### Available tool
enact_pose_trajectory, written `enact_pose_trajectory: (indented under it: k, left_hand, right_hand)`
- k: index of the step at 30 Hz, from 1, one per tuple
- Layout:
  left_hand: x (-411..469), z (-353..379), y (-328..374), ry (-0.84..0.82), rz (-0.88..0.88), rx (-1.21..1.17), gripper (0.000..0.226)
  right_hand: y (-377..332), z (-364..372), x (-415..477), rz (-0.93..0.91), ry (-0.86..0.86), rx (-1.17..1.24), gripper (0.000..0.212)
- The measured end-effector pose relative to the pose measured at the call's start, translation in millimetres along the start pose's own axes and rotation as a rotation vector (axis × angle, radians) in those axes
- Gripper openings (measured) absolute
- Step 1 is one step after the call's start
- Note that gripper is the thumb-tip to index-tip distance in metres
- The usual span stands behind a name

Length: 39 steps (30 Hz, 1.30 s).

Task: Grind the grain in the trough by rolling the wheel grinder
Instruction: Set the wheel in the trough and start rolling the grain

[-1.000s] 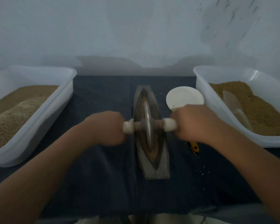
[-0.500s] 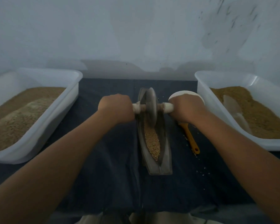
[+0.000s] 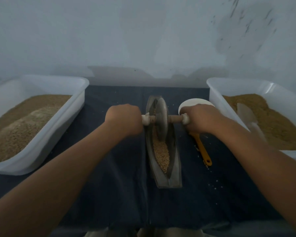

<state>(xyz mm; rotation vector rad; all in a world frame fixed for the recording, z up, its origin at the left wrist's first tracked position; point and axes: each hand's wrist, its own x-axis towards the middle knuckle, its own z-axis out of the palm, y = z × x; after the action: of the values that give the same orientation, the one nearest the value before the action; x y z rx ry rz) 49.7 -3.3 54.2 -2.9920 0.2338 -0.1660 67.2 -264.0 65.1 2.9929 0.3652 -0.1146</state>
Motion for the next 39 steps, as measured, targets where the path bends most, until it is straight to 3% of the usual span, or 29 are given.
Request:
enact_pose_trajectory:
  k: [4, 10, 14, 16, 20, 25, 29, 32, 36, 39]
  left_hand:
    - [0, -16, 3, -0.020, 0.026, 0.002, 0.024]
    - [-39, -1, -8, -0.146, 0.180, -0.035, 0.023]
    - [-11, 0, -13, -0.250, 0.126, -0.118, 0.026]
    - [9, -2, -12, -0.212, 0.068, -0.144, 0.028]
    - [26, -13, -6, -0.115, 0.028, -0.098, 0.022]
    - [-13, -15, -9, -0.284, 0.224, -0.098, 0.024]
    - [-33, -9, -10, -0.279, 0.302, -0.041, 0.021]
    - [-7, -12, -8, -0.203, 0.227, -0.011, 0.023]
    - [27, -15, -7, 0.002, 0.056, 0.020, 0.017]
    - [24, -11, -10, -0.064, 0.036, -0.082, 0.016]
  right_hand:
    - [-6, 7, 4, 0.108, -0.021, -0.008, 0.025]
    - [-6, 10, -64, 0.029, -0.151, 0.086, 0.019]
    - [-21, 8, -38, 0.002, 0.107, 0.003, 0.026]
    - [-28, 2, -9, 0.017, 0.196, -0.019, 0.025]
    - [-22, -13, 24, 0.042, 0.035, 0.010, 0.017]
    - [-18, 20, -42, -0.014, 0.055, 0.101, 0.025]
    - [-13, 31, -82, -0.031, 0.025, 0.167, 0.028]
    - [-18, 24, -46, -0.002, 0.049, 0.125, 0.025]
    - [-23, 6, 16, 0.074, 0.225, 0.082, 0.022]
    - [-26, -3, 24, 0.051, 0.203, 0.050, 0.020]
